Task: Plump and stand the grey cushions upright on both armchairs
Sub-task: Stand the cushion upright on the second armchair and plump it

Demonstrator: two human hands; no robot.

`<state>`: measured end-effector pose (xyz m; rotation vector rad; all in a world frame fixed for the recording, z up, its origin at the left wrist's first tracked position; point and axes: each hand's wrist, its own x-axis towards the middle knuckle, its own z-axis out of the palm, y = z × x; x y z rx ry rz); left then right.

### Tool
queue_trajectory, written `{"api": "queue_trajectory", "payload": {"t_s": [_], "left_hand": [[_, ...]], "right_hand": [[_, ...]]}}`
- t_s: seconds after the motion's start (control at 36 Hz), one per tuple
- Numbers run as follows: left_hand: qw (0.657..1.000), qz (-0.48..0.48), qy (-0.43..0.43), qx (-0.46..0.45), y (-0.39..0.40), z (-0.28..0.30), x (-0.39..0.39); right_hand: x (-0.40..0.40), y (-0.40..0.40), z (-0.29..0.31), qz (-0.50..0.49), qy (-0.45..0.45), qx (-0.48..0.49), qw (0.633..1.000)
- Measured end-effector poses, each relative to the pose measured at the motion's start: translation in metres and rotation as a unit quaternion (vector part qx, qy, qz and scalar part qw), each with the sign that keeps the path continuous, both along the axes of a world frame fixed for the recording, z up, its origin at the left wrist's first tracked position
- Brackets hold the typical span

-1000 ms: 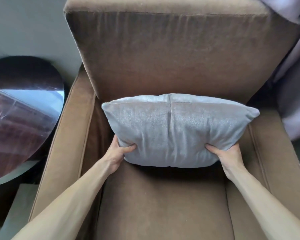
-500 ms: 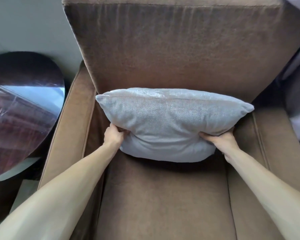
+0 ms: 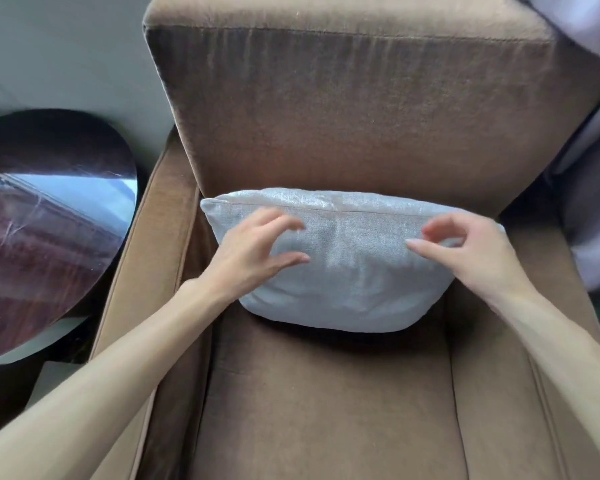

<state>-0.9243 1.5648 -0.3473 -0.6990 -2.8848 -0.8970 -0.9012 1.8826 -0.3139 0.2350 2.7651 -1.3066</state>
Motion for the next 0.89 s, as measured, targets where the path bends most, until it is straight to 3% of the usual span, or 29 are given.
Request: {"api": "queue_trajectory", "payload": {"t_s": [0.08, 0.17, 0.28, 0.33, 0.44, 0.64, 0.75, 0.89], "left_hand": [[0.992, -0.018, 0.037, -0.12, 0.025, 0.009, -0.031], [0.969, -0.034, -0.035, -0.242, 0.044, 0.006, -0.053], [0.943, -0.051, -0.082, -0.319, 0.047, -0.009, -0.065], [0.946, -0.044, -0.071, -0.312, 0.043, -0.017, -0.067], [0.957, -0.021, -0.02, -0.29, 0.037, -0.027, -0.073], [0.97, 0.038, -0.001, -0.241, 0.039, -0.022, -0.074], [0.976, 0.052, -0.056, -0.204, 0.036, -0.018, -0.084], [0.967, 0.035, -0.101, -0.231, 0.012, -0.013, -0.092]], "right_hand": [[-0.03, -0.014, 0.008, 0.106, 0.081, 0.139, 0.981], [-0.055, -0.028, -0.001, 0.207, 0.015, 0.276, 0.939], [-0.07, -0.038, -0.025, 0.265, -0.077, 0.337, 0.9], [-0.075, -0.037, -0.035, 0.256, -0.08, 0.351, 0.897], [-0.081, -0.032, -0.049, 0.237, 0.006, 0.387, 0.891], [-0.081, -0.019, -0.05, 0.181, 0.064, 0.351, 0.917], [-0.087, -0.018, -0.04, 0.186, 0.004, 0.338, 0.923], [-0.09, 0.0, -0.033, 0.198, -0.08, 0.326, 0.921]]}}
